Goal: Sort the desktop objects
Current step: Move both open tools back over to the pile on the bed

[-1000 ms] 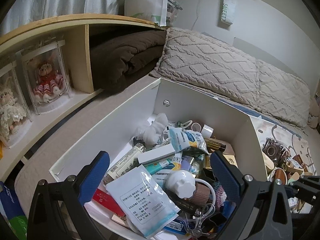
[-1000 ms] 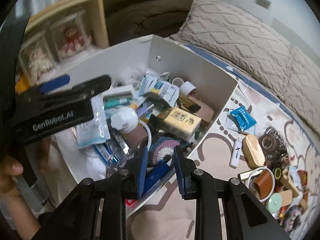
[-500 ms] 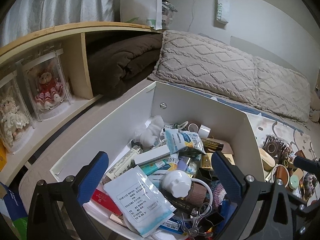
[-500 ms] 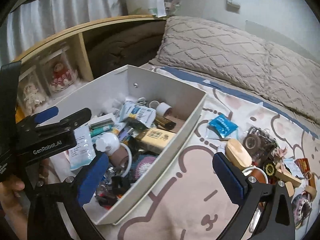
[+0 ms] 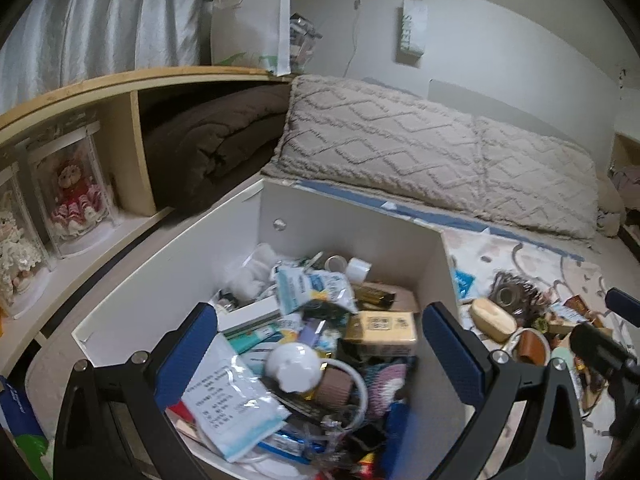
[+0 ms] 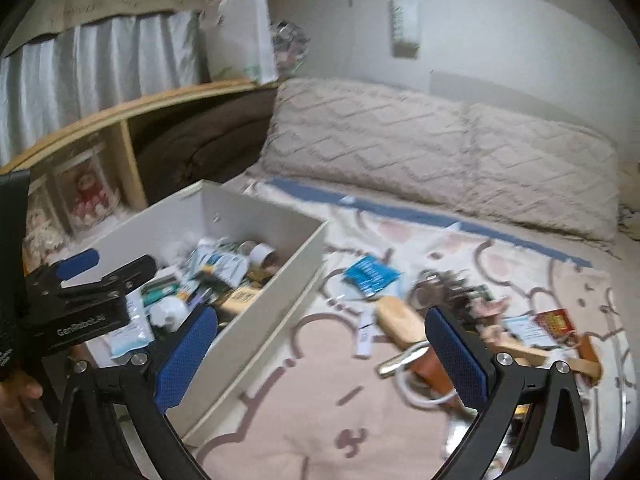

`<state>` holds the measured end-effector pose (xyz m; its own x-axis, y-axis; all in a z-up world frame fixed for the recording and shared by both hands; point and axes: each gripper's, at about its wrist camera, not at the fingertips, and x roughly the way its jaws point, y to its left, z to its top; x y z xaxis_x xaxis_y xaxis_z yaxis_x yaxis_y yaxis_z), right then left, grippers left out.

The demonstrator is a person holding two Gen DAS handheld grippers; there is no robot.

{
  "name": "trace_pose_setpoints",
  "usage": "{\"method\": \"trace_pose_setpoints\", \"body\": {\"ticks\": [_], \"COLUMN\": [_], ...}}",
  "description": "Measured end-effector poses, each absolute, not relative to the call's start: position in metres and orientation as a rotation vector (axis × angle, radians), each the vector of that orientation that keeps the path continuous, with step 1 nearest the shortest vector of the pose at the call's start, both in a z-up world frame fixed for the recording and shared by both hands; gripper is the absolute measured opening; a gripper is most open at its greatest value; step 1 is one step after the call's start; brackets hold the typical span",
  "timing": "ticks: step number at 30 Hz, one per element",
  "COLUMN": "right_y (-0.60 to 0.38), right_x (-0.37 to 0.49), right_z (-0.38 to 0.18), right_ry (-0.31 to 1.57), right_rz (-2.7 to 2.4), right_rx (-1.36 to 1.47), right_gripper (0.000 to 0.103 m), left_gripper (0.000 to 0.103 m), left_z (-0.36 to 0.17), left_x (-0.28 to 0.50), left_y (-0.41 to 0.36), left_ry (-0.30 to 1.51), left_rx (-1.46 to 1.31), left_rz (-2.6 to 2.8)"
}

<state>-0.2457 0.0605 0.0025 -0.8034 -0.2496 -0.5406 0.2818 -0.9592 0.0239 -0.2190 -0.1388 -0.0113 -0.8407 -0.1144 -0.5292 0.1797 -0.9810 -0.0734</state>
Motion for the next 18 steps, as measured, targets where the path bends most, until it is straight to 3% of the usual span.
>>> {"method": "trace_pose_setpoints", "body": {"ticks": [18], "right_y": [0.184], "right_x": [-0.196], "right_z": [-0.005], "right_ry": [0.008], "right_rz": [-2.992], "right_rx": [0.795], "right_gripper": [0.103], "left_gripper": [0.103], "left_z": [-0.004], "left_x": [-0.196], "left_y": [-0.024], "left_ry": [0.017], "left_rx": [0.798], "left_rz": [-3.14]}}
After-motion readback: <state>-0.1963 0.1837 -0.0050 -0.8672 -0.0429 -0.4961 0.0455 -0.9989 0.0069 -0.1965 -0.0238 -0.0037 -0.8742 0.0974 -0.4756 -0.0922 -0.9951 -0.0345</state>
